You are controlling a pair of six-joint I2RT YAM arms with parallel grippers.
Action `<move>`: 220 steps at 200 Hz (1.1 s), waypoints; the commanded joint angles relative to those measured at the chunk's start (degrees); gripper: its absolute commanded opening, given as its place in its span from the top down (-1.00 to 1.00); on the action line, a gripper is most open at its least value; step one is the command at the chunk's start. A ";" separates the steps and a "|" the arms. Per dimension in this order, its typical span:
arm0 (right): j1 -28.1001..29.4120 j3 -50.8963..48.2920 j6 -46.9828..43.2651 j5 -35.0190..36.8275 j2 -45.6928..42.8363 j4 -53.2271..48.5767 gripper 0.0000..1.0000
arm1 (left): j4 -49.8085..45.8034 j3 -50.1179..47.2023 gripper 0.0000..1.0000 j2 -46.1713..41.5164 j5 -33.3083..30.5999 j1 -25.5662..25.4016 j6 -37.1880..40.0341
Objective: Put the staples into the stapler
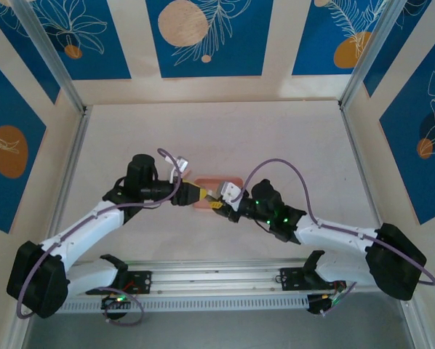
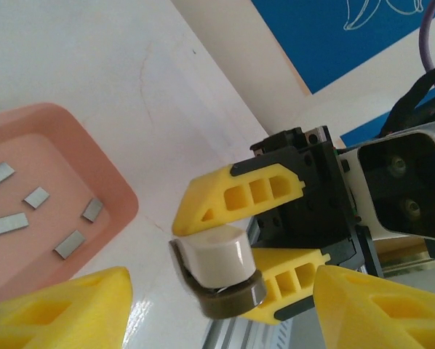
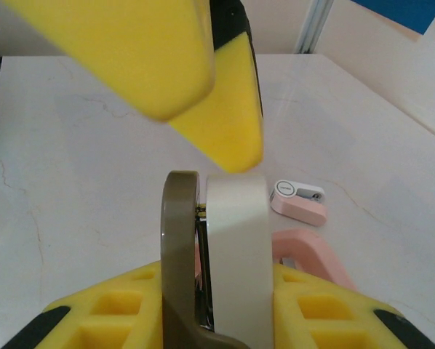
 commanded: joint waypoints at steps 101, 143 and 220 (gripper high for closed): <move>2.31 5.49 -1.47 4.75 6.01 6.78 0.60 | -0.71 1.98 0.32 2.15 -7.26 -2.96 1.27; 2.13 5.42 0.12 5.40 5.66 6.74 0.52 | -2.08 2.04 0.57 2.01 -8.53 -3.07 2.50; -9.94 4.61 8.21 -16.44 -6.02 -7.46 -0.26 | -3.17 0.93 1.00 -0.98 -13.77 -3.06 16.08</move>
